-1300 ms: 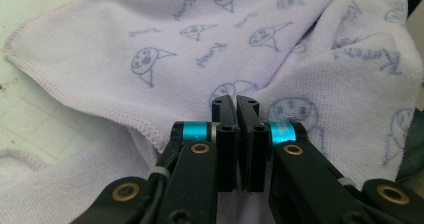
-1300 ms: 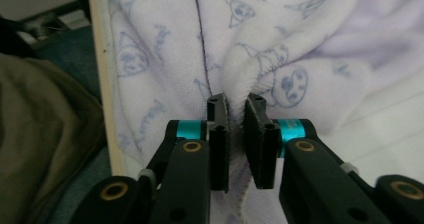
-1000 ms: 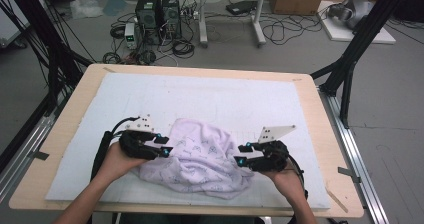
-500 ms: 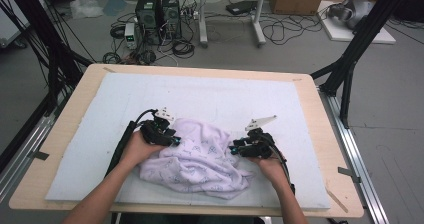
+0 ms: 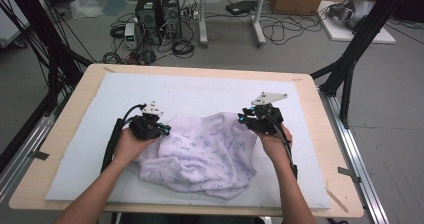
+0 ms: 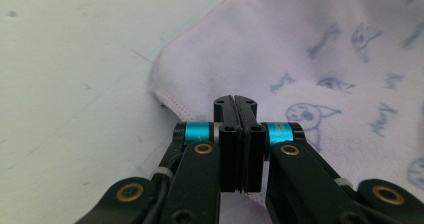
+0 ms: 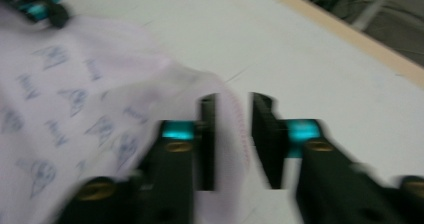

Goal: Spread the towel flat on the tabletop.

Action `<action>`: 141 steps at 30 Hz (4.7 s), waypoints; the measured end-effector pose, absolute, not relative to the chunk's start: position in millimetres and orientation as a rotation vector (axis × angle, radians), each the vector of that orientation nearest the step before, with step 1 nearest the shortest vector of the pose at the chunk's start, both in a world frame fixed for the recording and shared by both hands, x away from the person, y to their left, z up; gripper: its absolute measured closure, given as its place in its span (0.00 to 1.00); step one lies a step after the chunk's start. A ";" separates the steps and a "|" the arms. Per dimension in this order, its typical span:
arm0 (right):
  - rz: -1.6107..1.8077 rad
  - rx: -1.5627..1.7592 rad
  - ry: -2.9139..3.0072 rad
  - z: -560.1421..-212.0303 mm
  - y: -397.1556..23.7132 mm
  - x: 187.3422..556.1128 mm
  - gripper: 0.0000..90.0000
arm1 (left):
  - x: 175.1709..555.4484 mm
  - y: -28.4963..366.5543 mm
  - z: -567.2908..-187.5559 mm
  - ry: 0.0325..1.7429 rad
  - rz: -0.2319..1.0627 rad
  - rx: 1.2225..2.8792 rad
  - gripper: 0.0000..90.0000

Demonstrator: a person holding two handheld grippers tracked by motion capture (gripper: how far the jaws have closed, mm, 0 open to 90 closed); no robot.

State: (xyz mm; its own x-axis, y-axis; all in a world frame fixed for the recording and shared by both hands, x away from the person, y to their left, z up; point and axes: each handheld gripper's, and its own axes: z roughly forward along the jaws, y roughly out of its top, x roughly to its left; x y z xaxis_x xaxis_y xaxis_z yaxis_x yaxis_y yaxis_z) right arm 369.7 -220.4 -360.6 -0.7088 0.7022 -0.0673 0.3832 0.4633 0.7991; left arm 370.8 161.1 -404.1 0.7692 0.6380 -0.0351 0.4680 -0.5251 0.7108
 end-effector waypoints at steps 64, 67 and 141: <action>1.242 0.837 2.559 -391.3 -221.9 348.4 0.47 | 355.0 202.2 -388.7 0.782 0.279 2.084 0.52; 1.287 0.793 2.532 -391.7 -222.2 330.7 0.47 | 340.1 205.0 -385.3 0.758 0.263 2.054 0.50; 1.233 0.578 2.660 -421.1 -137.1 322.3 0.66 | 333.0 189.3 -422.3 0.716 0.321 2.197 0.90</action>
State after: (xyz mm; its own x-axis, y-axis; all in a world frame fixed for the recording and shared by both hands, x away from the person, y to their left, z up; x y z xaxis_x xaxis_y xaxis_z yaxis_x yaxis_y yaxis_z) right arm 322.3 -137.1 -421.1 -0.9139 0.4053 0.0223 0.2790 0.5874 0.7597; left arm 333.0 189.3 -422.3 0.8090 0.5878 -0.0028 0.3887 -0.5314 0.7527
